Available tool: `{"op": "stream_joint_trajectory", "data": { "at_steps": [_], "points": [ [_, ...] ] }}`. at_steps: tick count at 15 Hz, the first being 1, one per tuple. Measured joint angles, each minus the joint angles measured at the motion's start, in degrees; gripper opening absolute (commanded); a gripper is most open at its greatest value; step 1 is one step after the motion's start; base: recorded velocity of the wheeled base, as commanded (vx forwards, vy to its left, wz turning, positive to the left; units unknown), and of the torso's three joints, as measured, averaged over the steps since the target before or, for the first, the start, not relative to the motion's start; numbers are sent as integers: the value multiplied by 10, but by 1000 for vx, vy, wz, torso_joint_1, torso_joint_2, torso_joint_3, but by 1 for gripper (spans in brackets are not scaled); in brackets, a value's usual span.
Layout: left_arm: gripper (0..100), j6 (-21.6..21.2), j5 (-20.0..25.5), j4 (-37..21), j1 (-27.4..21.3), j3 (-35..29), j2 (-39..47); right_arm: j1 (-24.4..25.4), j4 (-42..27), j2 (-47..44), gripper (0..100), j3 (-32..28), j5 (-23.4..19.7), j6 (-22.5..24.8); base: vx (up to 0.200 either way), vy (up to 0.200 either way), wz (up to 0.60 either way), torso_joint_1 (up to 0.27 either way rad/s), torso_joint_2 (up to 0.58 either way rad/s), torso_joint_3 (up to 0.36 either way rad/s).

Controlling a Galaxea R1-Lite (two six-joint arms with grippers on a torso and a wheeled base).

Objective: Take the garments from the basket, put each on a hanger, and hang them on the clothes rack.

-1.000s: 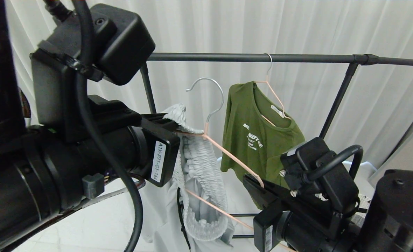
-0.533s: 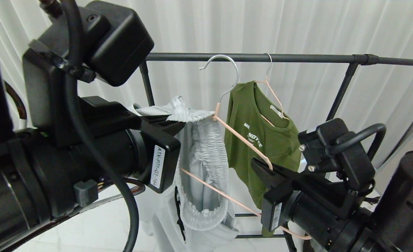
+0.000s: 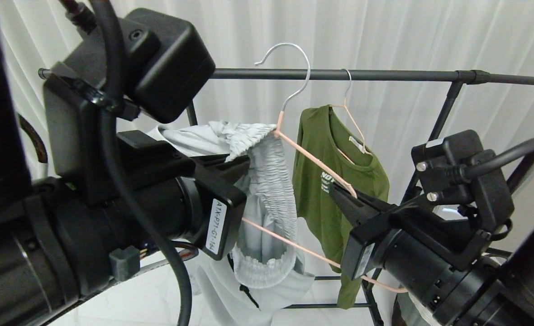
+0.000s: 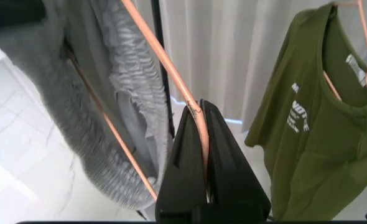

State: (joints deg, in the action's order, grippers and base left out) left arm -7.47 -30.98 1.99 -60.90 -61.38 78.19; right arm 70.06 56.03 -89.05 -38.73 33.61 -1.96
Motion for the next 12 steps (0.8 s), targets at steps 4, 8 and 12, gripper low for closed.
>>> {"op": "stream_joint_trajectory", "data": {
  "at_steps": [4, 8, 12],
  "points": [
    [0, -1, 0, 1, -1, 1, 12, 0, 40, -3, 0, 0, 4, 22, 0, 0, 0, 0, 0, 0],
    [100, 0, -1, 1, -1, 2, 17, 0, 57, -9, 0, -2, 11, 31, 0, 0, 0, 0, 0, 0],
    [100, 0, -1, 1, 0, 21, 9, -3, 73, -8, 0, -2, 13, 46, 0, 0, 0, 0, 0, 0]
  ]
}}
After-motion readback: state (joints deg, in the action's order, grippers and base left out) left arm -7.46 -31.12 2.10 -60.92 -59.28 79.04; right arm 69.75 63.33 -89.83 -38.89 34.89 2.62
